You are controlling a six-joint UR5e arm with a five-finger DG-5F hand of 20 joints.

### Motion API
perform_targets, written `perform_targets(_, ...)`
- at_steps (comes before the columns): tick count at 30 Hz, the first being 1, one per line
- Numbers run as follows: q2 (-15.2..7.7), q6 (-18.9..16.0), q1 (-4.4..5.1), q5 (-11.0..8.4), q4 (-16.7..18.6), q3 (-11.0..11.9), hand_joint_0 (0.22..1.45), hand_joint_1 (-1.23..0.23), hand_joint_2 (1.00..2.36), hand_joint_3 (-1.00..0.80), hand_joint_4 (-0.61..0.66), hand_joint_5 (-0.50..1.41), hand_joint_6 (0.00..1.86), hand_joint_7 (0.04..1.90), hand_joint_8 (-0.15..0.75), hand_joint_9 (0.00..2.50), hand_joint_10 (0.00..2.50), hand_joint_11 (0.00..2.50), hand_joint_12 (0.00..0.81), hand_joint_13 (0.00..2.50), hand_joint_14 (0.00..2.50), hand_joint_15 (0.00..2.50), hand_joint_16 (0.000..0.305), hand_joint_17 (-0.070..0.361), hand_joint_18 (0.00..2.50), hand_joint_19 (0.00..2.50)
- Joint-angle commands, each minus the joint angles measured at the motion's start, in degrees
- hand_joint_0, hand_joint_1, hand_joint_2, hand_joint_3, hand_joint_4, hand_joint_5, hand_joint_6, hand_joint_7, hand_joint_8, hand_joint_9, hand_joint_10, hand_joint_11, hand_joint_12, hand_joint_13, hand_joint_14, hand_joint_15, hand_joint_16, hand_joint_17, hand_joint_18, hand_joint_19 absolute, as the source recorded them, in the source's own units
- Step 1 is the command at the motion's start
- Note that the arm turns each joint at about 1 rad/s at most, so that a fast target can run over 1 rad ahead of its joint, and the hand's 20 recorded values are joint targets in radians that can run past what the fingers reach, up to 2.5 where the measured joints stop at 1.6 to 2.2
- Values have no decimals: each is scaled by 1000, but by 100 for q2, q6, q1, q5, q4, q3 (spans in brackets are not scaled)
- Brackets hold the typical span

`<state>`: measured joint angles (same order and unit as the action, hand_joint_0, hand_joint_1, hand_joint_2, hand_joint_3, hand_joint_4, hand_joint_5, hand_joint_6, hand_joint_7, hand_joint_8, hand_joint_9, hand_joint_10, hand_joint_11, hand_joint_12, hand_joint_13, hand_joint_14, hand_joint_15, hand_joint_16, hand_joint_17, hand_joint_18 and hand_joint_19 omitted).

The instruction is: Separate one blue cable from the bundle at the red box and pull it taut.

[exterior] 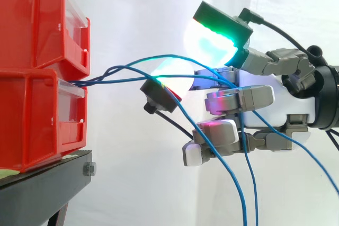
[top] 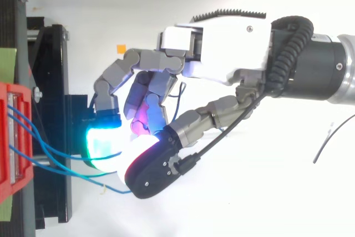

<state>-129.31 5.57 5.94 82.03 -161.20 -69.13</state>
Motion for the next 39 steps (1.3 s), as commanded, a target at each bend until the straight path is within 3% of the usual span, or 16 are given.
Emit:
perform_targets(1,2,-4,13,-2,-8,4,628,-745,1009,-388,-41,-138,878,946,90,1248,592,1411,174,1096,17,1213,1,-2,422,839)
perform_targets(18,2,5,4,6,-43,4,634,-804,1017,-224,-79,-139,895,996,93,1243,583,1436,174,1098,16,1222,1,-1,432,849)
perform_targets(26,11,251,-58,42,-359,4,637,-807,1016,-211,-80,-138,898,993,94,1244,572,1445,175,1099,17,1217,1,-1,432,858)
perform_targets(32,28,480,-40,42,-394,4,636,-807,1017,-204,-77,-137,899,986,103,1245,538,1445,173,1097,16,1229,0,-1,436,851)
perform_targets(36,160,708,-40,42,-456,4,631,-805,1018,-191,-77,-134,898,990,96,1249,523,1447,179,1099,16,1218,0,-1,435,850)
perform_targets(39,275,1016,-31,33,-772,13,632,-803,1018,-190,-73,-134,897,993,95,1251,512,1455,179,1100,18,1217,0,0,436,853)
